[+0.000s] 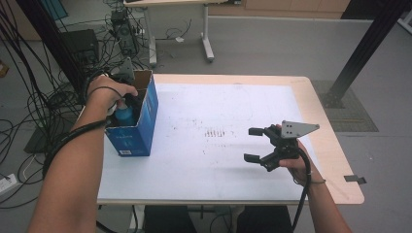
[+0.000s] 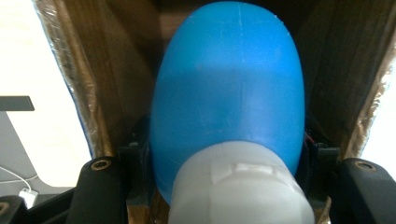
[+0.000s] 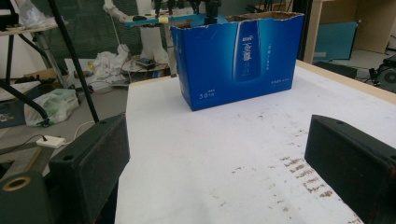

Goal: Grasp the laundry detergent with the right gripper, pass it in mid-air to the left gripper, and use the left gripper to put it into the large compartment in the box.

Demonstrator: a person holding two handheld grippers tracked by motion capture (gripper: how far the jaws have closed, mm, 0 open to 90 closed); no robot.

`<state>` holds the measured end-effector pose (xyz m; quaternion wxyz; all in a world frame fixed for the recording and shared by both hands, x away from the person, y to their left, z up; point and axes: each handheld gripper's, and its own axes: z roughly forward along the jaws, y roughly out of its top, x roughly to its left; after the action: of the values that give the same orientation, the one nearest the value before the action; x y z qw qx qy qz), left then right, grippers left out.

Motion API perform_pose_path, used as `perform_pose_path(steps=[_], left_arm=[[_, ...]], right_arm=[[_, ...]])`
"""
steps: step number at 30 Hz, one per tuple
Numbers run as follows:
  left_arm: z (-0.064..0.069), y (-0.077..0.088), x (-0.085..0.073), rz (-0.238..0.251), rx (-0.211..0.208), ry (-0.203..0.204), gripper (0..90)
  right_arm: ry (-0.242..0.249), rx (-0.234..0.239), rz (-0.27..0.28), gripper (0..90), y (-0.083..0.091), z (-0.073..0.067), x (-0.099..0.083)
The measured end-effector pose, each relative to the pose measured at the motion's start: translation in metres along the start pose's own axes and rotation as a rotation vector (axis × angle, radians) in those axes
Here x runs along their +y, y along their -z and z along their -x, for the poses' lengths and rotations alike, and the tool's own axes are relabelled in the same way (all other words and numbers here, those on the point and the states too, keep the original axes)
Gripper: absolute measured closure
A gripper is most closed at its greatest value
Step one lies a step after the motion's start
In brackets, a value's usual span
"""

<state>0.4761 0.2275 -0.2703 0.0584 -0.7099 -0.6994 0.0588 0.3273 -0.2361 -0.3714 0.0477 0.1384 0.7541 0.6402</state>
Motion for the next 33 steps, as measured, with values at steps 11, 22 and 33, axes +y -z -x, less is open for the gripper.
perform_pose_path(steps=[11, 22, 33], left_arm=[[0.0004, -0.0005, -0.0003, 0.002, 0.001, 0.001, 37.2], [0.0009, -0.0005, 0.0000, 0.000, 0.002, 0.000, 37.1], [-0.0005, -0.0006, -0.0002, 0.001, -0.004, 0.003, 37.1]], right_arm=[[0.001, 0.003, 0.000, 6.5, -0.0017, -0.0007, -0.0003], [0.001, 0.001, 0.003, 6.5, -0.0003, -0.0010, -0.0002], [0.001, 0.002, 0.002, 6.5, -0.0016, -0.0012, -0.0004]])
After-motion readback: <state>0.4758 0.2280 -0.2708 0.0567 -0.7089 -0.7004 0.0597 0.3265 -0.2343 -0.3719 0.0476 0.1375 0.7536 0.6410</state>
